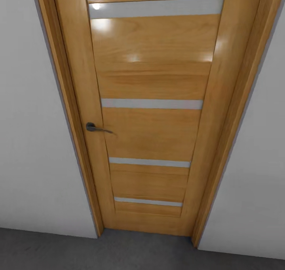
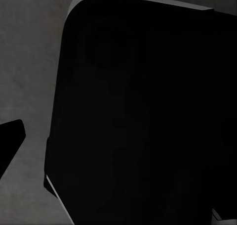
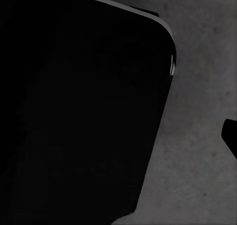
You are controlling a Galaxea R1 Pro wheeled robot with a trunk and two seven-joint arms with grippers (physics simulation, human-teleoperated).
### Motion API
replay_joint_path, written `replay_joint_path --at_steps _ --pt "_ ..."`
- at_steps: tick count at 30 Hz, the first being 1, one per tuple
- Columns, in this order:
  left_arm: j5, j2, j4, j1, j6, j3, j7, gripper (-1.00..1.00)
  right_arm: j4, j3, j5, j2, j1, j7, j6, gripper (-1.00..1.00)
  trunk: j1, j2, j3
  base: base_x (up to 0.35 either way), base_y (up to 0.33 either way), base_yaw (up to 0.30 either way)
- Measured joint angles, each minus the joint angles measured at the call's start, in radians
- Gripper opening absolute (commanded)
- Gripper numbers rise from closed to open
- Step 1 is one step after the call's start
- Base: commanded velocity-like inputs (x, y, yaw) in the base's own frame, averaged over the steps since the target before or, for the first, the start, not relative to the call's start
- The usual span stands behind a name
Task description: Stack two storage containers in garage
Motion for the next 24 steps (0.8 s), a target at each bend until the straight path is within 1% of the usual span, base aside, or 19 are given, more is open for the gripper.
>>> replay_joint_path --at_steps 4,7,24 --pt "0.0 0.0 0.0 0.0 0.0 0.0 0.0 1.0 0.0 -0.003 -0.001 0.001 0.0 0.0 0.0 1.0 0.0 0.0 0.0 0.1 0.272 0.0" --pt "0.0 0.0 0.0 0.0 0.0 0.0 0.0 1.0 0.0 -0.004 -0.002 0.002 0.0 0.0 0.0 1.0 0.0 0.0 0.0 0.057 0.128 0.0" --pt "0.0 0.0 0.0 0.0 -0.001 0.0 0.0 1.0 0.0 -0.005 -0.004 0.004 0.0 0.004 0.0 1.0 0.0 0.0 0.0 0.004 0.01 0.0"
